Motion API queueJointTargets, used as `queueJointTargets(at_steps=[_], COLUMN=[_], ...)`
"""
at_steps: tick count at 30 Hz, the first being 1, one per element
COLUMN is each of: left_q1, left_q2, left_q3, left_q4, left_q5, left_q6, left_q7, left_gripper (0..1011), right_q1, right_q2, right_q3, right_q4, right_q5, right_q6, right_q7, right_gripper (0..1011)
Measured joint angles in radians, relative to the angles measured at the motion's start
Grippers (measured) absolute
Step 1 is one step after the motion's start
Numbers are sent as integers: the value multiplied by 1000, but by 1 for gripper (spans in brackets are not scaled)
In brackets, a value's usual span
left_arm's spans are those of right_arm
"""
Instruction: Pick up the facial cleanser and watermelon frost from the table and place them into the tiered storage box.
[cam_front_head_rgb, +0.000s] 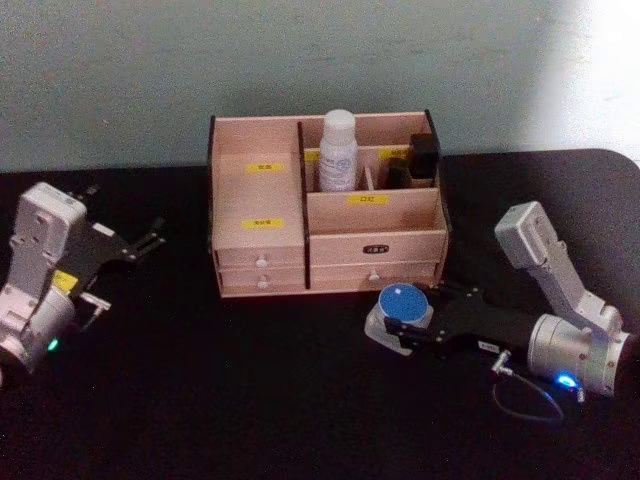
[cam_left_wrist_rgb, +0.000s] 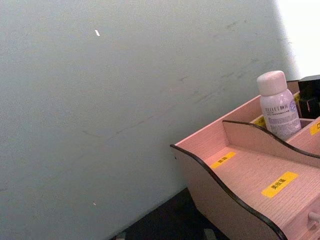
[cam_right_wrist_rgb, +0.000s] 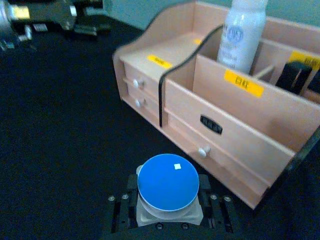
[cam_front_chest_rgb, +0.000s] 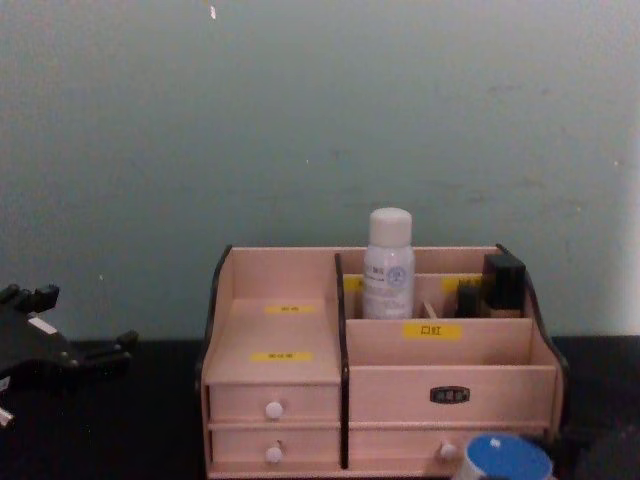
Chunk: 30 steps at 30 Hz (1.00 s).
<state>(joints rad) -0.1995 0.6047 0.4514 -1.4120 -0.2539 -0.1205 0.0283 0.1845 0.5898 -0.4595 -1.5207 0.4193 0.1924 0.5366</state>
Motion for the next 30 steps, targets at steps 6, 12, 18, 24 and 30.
queueJointTargets(at_steps=[6, 12, 18, 24, 30], left_q1=[0, 0, 0, 0, 0], left_q2=[0, 0, 0, 0, 0], left_q3=[0, 0, 0, 0, 0], left_q4=[0, 0, 0, 0, 0], left_q5=[0, 0, 0, 0, 0], left_q6=[0, 0, 0, 0, 0], left_q7=[0, 0, 0, 0, 0], left_gripper=[1001, 1001, 1001, 1001, 1001], right_q1=[0, 20, 52, 111, 191], right_q2=[7, 11, 3, -27, -78], right_q3=[15, 22, 22, 5, -30], right_q4=[-36, -68, -83, -59, 12], right_q5=[18, 22, 22, 15, 1], right_q6=[-22, -39, -48, -53, -52], right_q7=[4, 5, 5, 6, 17], right_gripper=[708, 708, 708, 708, 708])
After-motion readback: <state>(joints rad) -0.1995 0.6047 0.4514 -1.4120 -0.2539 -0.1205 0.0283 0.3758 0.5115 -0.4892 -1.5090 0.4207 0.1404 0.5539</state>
